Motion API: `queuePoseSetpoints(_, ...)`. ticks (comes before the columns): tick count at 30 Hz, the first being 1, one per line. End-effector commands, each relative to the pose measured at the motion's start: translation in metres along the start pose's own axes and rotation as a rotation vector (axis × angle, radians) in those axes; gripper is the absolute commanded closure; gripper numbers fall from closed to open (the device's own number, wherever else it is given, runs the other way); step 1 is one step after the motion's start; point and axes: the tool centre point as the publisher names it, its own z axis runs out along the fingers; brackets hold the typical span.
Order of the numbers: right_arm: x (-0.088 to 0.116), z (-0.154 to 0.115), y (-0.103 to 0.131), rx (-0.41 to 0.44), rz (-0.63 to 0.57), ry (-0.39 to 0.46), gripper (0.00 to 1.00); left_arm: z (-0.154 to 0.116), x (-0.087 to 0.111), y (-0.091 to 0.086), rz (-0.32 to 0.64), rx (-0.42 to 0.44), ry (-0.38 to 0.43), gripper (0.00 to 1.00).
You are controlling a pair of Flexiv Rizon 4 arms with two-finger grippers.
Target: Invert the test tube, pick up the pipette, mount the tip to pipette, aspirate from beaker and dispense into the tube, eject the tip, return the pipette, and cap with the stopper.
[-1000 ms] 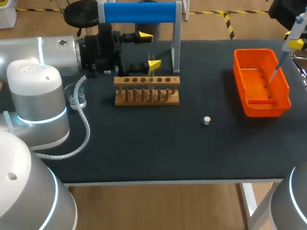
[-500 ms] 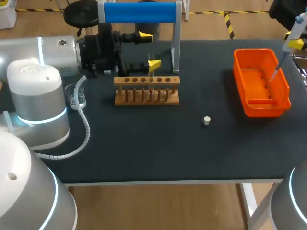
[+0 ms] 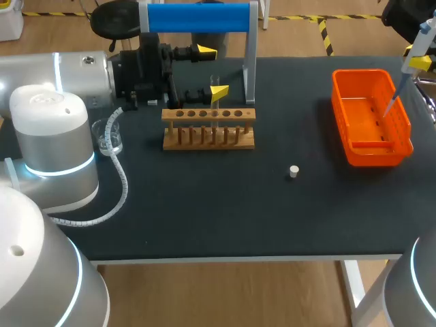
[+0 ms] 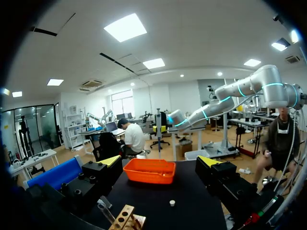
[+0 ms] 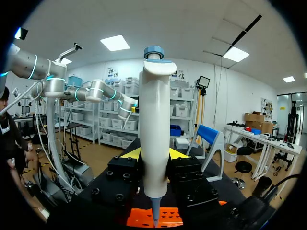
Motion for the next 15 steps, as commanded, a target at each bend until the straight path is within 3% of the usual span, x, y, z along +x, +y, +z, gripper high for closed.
queuePoseSetpoints(1,0.001,0.001,0.001,0.003,0.000,-0.003,1.00,-0.001,0.001,0.001,0.001,0.003,0.000,0.00)
queuePoseSetpoints(10,0.001,0.001,0.001,0.003,0.000,-0.003,1.00,-0.001,0.001,0.001,0.001,0.003,0.000,0.00)
queuePoseSetpoints(15,0.001,0.001,0.001,0.003,0.000,-0.003,1.00,0.024,-0.006,-0.007,-0.019,-0.029,-0.061,0.00)
